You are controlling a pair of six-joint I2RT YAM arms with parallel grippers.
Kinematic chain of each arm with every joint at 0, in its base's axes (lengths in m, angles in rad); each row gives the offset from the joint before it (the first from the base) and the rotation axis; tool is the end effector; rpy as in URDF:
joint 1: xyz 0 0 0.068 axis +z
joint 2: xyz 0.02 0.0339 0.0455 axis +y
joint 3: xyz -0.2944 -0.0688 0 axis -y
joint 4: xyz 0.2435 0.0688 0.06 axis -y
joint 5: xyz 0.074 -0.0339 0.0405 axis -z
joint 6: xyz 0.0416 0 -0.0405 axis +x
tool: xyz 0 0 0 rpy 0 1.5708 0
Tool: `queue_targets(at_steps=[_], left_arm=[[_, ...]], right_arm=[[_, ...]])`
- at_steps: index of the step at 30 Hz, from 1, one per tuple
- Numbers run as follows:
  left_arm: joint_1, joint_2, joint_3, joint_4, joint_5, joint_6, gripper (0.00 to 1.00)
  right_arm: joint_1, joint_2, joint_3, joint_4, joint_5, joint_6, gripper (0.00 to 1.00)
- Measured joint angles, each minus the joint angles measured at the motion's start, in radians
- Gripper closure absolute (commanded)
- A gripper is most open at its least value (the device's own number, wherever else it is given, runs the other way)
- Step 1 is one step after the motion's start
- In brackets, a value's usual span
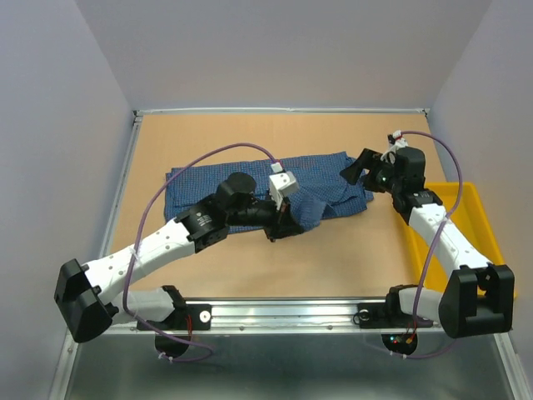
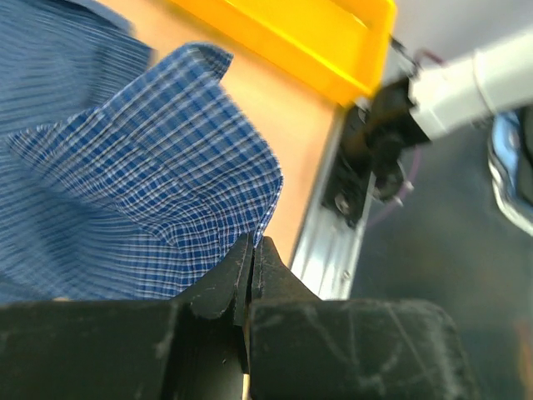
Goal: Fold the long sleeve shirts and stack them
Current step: Fold the shirt
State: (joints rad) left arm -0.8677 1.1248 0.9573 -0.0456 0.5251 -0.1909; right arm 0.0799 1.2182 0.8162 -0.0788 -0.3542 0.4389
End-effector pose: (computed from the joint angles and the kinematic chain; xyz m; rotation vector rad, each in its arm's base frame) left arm 0.1461 -0.2047 0.3744 1.0101 1.6404 -1.2037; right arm 0.2641 0.0356 0.2975 0.1491 2.0839 0.6823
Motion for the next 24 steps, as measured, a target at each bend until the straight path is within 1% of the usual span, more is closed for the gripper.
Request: queue_targets(at_steps=[6,12,19,24], left_arm=[[-0.159,0.104,0.026,-0.004,0.048,0.040,1.00],[-0.275,0.173,0.091,-0.012,0.086,0.079,1.00],[-0.329,0.191,0.119,-0.051,0.133,0.124,1.00],[-0.325,0.193,0.120,-0.065,0.055,0.132,1.00]], right_arm=[[0.000,-0.043,0.000,0.000,0.039,-0.009,0.12],[0.000,-0.071,0.000,-0.001,0.079,-0.017,0.12],[0.000,-0.073,0.000,-0.003,0.087,-0.017,0.12],[0.000,-0.073,0.000,-0.006,0.086,-0.017,0.12]])
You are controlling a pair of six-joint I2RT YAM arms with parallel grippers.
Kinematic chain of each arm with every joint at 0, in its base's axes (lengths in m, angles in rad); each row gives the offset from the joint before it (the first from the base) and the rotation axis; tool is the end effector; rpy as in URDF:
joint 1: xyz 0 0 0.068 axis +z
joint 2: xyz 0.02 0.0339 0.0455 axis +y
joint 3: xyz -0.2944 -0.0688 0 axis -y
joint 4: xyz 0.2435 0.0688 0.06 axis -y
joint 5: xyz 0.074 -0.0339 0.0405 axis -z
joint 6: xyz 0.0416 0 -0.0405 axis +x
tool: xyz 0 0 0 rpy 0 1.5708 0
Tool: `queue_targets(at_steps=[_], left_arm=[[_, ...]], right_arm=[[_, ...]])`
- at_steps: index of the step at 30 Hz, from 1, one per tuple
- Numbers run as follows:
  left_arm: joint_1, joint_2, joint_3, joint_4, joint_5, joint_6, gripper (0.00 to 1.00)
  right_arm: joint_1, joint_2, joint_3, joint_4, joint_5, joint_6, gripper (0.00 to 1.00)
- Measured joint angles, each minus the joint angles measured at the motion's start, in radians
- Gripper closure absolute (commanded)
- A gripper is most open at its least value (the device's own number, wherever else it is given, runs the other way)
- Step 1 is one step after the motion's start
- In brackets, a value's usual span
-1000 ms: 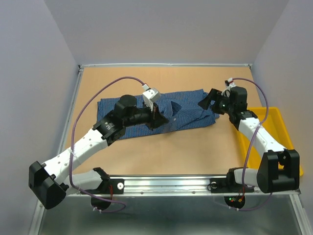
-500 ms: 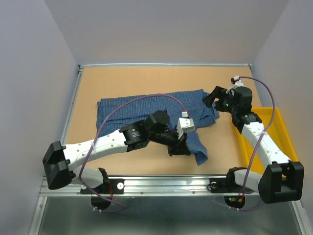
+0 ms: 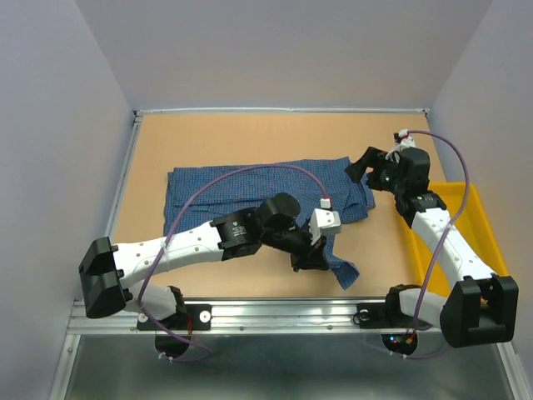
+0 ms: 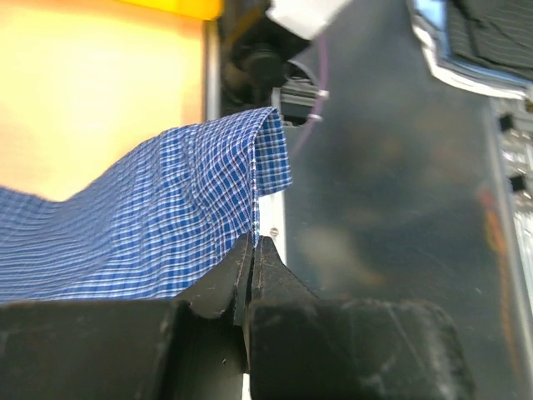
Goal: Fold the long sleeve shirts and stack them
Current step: Fold the shirt
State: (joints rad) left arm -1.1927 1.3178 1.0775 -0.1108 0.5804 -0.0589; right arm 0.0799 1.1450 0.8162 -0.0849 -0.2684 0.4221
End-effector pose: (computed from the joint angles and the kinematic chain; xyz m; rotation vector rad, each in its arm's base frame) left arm 0.0893 -0.2865 0.3614 1.4812 1.5196 -1.3530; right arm 0.2510 0.0312 0.3139 0.1675 2.0100 0.5887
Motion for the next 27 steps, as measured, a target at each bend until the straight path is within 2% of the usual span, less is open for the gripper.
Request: queue_targets(at_steps=[3,7,17,20,27], left_arm=[[0.034,0.023,0.021,0.001,-0.047,-0.010,1.00],[0.148,0.044,0.042,0.027,-0.106,-0.048,1.00],[0.512,0.043,0.045,0.161,-0.259,-0.236,1.00],[0.611,0.032,0.003,0.213,-0.290,-0.302,1.00],[0.842,-0.048,-0.240,0.330,-0.317,-0.445,1.00]], right_arm=[[0.000,0.000,0.000,-0.006,0.000,0.000,0.12],[0.000,0.000,0.000,-0.014,-0.004,-0.003,0.12],[0.000,0.029,0.000,-0.020,-0.055,-0.019,0.12],[0.000,0.056,0.000,-0.020,-0.079,-0.027,0.12],[0.002,0.113,0.000,-0.020,-0.140,-0.042,0.14]])
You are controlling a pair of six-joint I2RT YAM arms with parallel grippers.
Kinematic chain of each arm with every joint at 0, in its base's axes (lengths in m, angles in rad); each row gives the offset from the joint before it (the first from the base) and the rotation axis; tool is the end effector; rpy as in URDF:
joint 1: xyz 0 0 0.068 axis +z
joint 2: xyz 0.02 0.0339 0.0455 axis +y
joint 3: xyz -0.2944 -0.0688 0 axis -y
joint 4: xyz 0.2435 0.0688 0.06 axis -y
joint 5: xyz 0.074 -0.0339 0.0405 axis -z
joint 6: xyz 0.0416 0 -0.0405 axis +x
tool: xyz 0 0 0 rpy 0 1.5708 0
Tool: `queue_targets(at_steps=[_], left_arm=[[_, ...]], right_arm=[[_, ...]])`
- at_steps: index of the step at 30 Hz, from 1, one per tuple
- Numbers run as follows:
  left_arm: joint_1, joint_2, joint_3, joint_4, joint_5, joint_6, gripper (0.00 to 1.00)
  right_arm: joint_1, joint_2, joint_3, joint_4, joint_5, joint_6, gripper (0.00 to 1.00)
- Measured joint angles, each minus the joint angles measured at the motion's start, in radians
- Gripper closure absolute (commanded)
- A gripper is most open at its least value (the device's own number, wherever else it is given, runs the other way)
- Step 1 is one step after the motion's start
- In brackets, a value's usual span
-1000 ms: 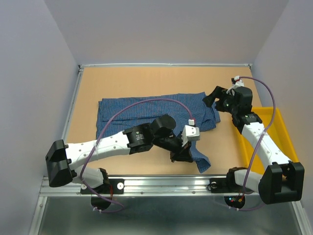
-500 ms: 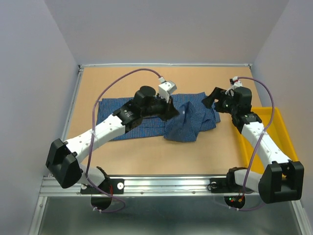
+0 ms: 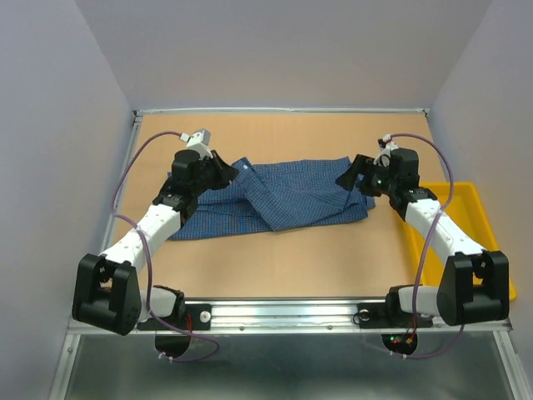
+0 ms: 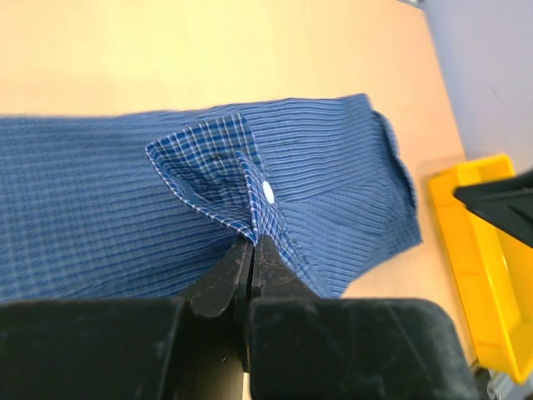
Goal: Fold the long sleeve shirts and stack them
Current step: Fold the shirt
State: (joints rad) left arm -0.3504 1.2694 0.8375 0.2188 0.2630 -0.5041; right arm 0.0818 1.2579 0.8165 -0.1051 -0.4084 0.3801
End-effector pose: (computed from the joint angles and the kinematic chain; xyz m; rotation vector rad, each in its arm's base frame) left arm 0.2691 -0.1099 0.3230 0.0547 1.8562 -0.8396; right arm 0.2688 0.0386 0.2855 0.0714 2.1462 0.7045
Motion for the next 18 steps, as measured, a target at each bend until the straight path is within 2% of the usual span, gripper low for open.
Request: queue_targets(at_steps=[3,9,18], left_arm=[[0.065,-0.017,-0.066,0.018,0.000,-0.030,1.00],[0.128,-0.017,-0.087,0.059,0.020,-0.055,1.00],[0.149,-0.017,-0.109,0.071,0.051,-0.041,1.00]], right_arm=[[0.010,0.038,0.003,-0.001,-0.031,-0.010,0.17],[0.077,0.179,0.074,-0.030,-0.082,-0.076,0.25],[0.107,0.367,0.169,-0.093,-0.094,-0.243,0.27]])
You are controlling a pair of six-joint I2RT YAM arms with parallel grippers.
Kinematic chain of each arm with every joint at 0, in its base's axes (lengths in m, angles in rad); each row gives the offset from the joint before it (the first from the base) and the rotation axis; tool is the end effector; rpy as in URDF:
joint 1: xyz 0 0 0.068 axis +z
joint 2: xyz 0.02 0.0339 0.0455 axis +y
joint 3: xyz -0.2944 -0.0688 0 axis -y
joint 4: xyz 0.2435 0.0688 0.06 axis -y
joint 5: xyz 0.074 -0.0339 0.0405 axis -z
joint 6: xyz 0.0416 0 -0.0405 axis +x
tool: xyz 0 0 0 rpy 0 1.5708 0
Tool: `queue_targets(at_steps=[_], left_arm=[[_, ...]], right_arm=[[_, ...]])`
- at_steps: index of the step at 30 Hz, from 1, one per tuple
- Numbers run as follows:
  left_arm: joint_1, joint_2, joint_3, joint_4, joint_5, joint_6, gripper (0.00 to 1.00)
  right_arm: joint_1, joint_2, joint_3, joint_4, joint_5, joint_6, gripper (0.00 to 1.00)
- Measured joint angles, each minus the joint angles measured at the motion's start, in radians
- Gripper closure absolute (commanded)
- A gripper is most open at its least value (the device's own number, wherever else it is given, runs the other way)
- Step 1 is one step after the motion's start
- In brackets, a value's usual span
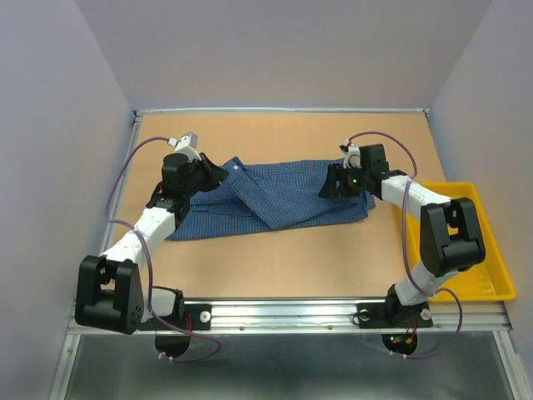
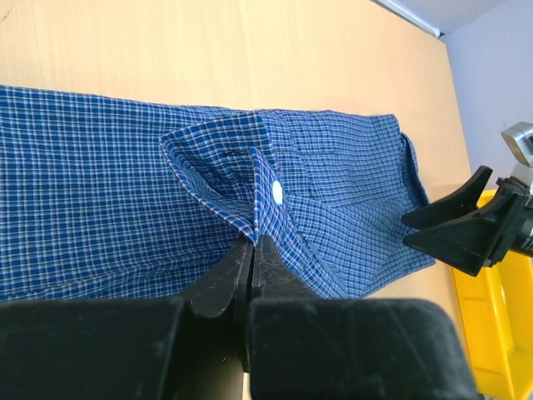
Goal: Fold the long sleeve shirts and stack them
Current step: Fold the shirt
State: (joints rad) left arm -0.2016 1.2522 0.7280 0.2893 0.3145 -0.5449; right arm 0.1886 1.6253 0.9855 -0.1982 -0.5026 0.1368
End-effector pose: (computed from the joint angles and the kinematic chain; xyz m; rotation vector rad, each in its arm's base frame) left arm 0.2708 -0.0685 0.2967 -0.0882 1.8676 -0.8076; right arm 0.3313 0.0836 0.2281 -0.2978 2.3878 0.7555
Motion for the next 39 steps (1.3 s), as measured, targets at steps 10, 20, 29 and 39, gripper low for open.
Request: queue_targets(at_steps=[10,20,29,39], left_arm=[[0.034,0.049,0.154,-0.072,-0.001,0.114,0.99],[0.084,0.124,0.192,-0.061,-0.056,0.101,0.99],[0.182,0.154,0.061,-0.125,-0.138,-0.034,0.95],[0.185,0.154,0.020,-0.241,-0.238,-0.093,0.94]], right_arm=[[0.000,-0.019,0.011,-0.022,0.070,-0.032,0.25],[0.000,-0.088,0.031,-0.018,0.103,-0.027,0.24],[0.000,-0.088,0.031,-0.018,0.103,-0.016,0.24],[0.000,-0.088,0.031,-0.018,0.102,-0.006,0.24]])
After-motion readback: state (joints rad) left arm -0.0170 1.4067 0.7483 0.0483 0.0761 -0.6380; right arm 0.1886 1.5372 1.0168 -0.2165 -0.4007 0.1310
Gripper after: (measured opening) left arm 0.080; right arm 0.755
